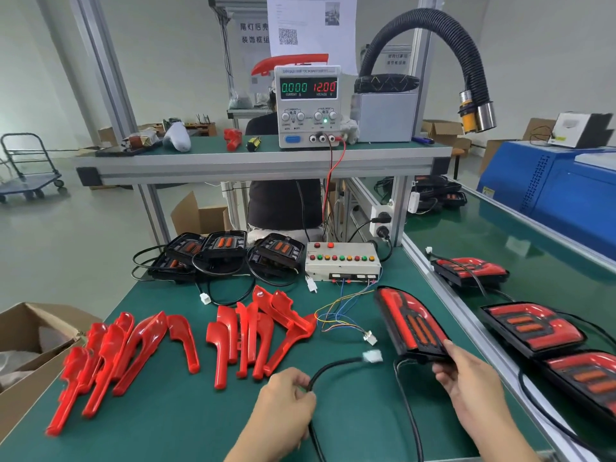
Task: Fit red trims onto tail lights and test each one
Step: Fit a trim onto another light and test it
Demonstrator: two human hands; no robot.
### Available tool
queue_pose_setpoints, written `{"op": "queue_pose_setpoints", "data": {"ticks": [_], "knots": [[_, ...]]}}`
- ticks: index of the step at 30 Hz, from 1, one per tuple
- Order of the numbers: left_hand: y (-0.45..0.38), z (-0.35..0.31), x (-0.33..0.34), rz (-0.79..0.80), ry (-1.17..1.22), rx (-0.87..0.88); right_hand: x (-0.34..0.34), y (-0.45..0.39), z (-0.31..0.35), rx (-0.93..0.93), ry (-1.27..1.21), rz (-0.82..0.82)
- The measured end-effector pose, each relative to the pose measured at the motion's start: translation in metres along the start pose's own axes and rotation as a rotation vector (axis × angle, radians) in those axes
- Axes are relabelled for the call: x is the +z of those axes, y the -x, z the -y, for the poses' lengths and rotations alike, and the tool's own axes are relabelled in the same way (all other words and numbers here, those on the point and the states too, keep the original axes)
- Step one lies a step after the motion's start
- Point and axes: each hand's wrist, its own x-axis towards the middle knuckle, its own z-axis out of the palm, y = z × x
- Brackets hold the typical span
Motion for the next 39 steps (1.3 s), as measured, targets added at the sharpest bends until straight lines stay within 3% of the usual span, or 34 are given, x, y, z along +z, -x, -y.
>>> {"op": "queue_pose_setpoints", "data": {"ticks": [5,12,16,18,19,21,24,30,33,39], "knots": [[0.003,-0.003,0.003,-0.043,0.102,0.05,-0.006,-0.003,-0.004,-0.06,0.177,-0.053],[0.005,-0.016,0.007,0.021,0.199,0.168,0.003,0.003,-0.006,-0.169,0.439,-0.037],[0.011,-0.026,0.014,0.057,0.283,0.215,0.004,0.015,0.003,-0.297,0.897,-0.094],[0.016,-0.03,0.021,0.062,0.299,0.229,0.006,0.028,0.008,-0.439,0.976,-0.196],[0.018,-0.032,0.025,0.056,0.293,0.242,0.01,0.04,0.012,-0.541,0.934,-0.199],[0.021,-0.034,0.034,0.043,0.251,0.302,0.023,0.06,0.018,-0.587,0.801,-0.025],[0.021,-0.039,0.046,0.072,0.135,0.429,0.056,0.075,0.025,-0.284,0.526,0.283],[0.002,-0.043,0.049,0.188,0.038,0.515,0.091,0.055,0.043,-0.077,0.219,0.243],[-0.019,-0.043,0.046,0.219,0.106,0.372,0.093,0.044,0.049,0.05,0.134,0.282],[-0.096,-0.046,0.076,0.041,0.119,-0.033,0.085,0.035,0.055,0.232,0.01,0.363]]}}
